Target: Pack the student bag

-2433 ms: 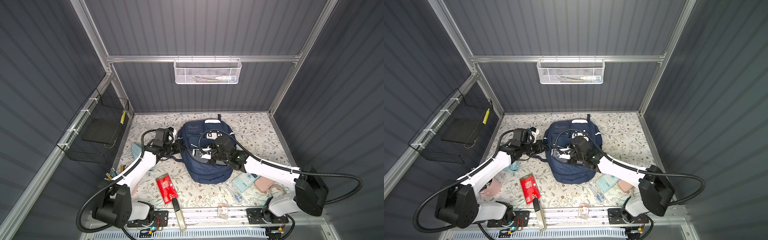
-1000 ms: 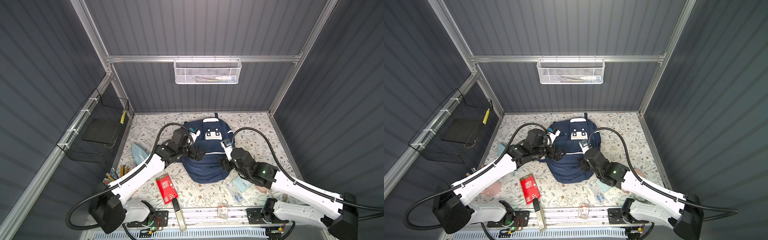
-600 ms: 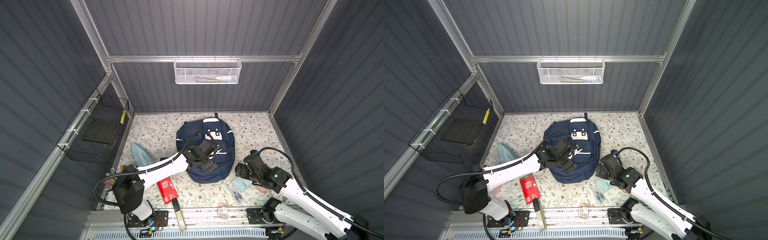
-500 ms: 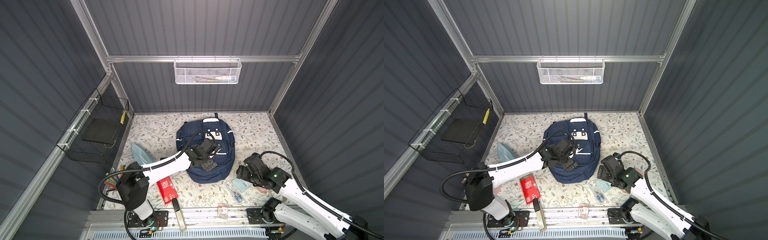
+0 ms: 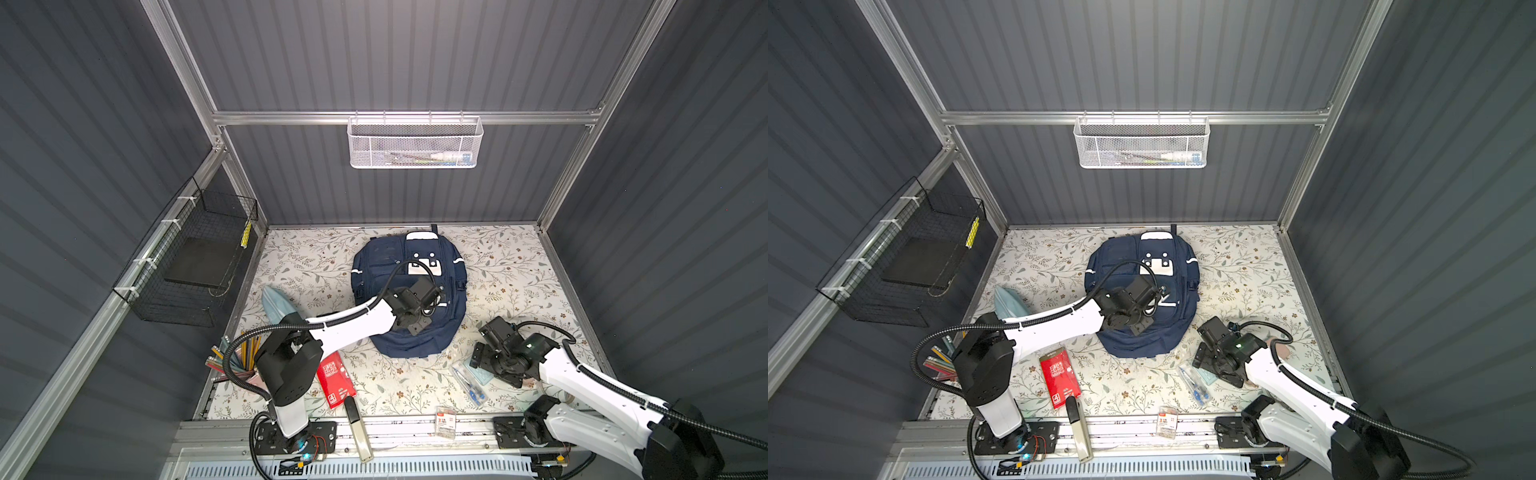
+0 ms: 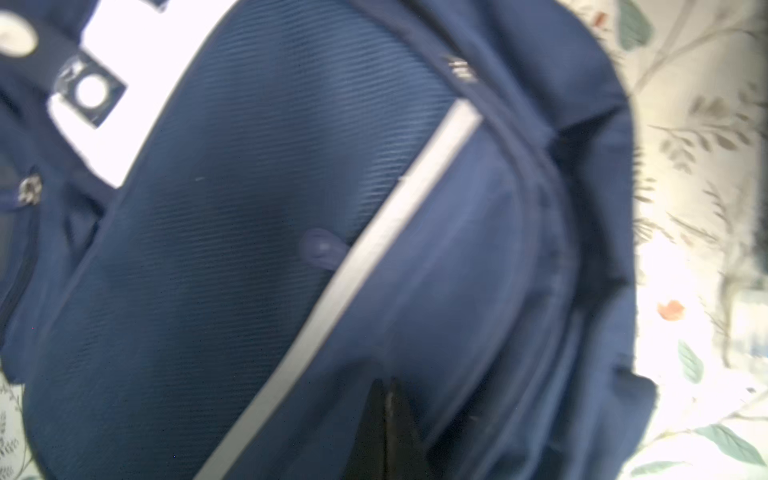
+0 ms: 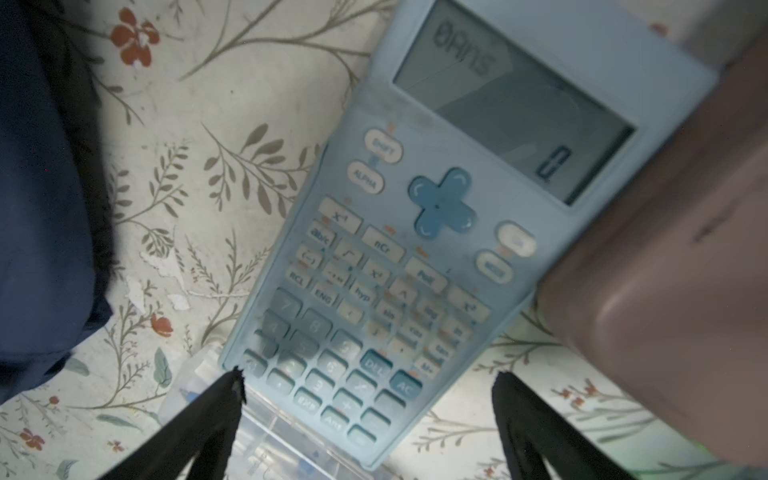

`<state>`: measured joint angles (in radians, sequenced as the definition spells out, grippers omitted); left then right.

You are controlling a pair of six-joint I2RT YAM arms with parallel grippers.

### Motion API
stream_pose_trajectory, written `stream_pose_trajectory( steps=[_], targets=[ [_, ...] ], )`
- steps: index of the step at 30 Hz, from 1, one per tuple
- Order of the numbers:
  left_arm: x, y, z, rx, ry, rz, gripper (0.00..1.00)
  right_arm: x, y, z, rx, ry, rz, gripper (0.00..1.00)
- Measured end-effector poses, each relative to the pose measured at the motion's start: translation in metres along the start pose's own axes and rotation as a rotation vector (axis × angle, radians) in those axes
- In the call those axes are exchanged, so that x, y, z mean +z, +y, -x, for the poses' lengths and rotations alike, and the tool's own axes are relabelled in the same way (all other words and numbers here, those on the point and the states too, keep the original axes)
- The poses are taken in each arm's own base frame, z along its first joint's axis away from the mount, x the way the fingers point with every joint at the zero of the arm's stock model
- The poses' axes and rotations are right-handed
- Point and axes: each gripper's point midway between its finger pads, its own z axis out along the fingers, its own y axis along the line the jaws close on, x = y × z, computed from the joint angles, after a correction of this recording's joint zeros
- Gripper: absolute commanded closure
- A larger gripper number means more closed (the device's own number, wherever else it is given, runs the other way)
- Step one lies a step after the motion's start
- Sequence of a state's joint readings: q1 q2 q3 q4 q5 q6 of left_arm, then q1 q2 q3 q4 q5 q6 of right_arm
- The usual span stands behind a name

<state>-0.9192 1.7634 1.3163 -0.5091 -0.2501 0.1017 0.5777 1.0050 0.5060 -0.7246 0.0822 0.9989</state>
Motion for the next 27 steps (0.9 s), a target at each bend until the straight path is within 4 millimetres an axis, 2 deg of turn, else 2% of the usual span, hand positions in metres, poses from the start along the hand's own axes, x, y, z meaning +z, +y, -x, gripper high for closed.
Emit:
stream_pose_trajectory(
  steps=[5,7,11,18,19,20,21,22,23,27],
  targets=[
    [-0.006,0.029,-0.002,-0.149,-0.014,0.012,1.0,0.008,-0.001,0.01,0.032,-0.019,-0.018,0.03],
    [-0.012,0.034,-0.004,-0.188,-0.023,0.011,1.0,0.012,-0.002,0.014,0.036,-0.02,-0.041,0.02],
    [-0.021,0.033,-0.01,-0.229,-0.033,0.002,1.0,0.016,0.008,0.025,0.036,-0.034,-0.042,0.02],
    [-0.022,0.03,-0.013,-0.245,-0.027,-0.014,0.98,0.021,0.027,0.052,-0.043,-0.05,-0.114,0.03],
    [-0.023,0.03,-0.013,-0.239,-0.027,-0.017,0.77,0.022,0.03,0.056,-0.057,-0.055,-0.124,0.03],
    [-0.024,0.029,-0.013,-0.224,-0.029,-0.026,0.44,0.023,0.033,0.061,-0.069,-0.06,-0.132,0.02],
    [-0.026,0.027,-0.012,-0.212,-0.033,-0.038,0.29,0.024,0.034,0.064,-0.078,-0.062,-0.138,0.01],
    [-0.028,0.025,-0.012,-0.192,-0.038,-0.049,0.19,0.024,0.034,0.067,-0.085,-0.065,-0.142,0.01],
    [-0.031,0.023,-0.012,-0.164,-0.043,-0.051,0.11,0.023,0.034,0.069,-0.092,-0.068,-0.146,0.01],
    [-0.036,0.007,-0.011,-0.038,-0.049,-0.047,0.03,0.019,0.03,0.072,-0.108,-0.072,-0.147,0.01]
  ],
)
